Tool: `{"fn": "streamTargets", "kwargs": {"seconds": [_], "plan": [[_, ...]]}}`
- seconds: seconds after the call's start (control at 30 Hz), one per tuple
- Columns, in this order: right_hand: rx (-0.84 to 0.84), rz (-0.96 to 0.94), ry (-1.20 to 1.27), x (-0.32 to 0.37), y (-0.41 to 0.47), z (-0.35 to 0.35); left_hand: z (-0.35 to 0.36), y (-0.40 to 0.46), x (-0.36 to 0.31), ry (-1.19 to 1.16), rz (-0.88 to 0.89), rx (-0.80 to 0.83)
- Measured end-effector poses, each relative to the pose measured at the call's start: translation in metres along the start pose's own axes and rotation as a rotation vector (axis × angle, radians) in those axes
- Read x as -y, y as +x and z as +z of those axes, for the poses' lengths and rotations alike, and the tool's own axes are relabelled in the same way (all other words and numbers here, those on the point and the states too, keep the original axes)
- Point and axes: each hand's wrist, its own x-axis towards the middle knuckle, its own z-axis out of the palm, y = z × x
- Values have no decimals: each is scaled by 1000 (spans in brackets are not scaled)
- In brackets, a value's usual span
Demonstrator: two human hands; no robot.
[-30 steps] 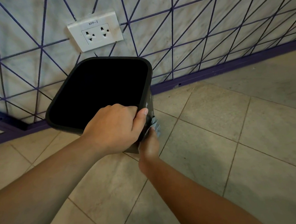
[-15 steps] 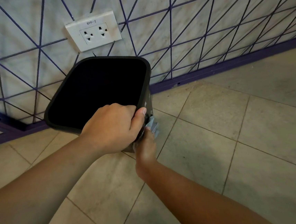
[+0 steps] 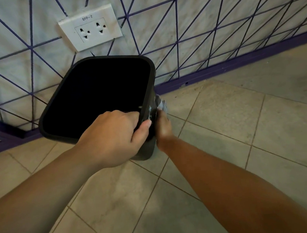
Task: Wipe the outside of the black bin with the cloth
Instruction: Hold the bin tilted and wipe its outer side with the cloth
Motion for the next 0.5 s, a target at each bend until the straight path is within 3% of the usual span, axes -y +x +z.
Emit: {"fn": "streamTargets", "kwargs": {"seconds": [0.5], "plan": [[100, 23, 89, -14, -8, 5, 1, 0, 4, -16, 30, 0]]}}
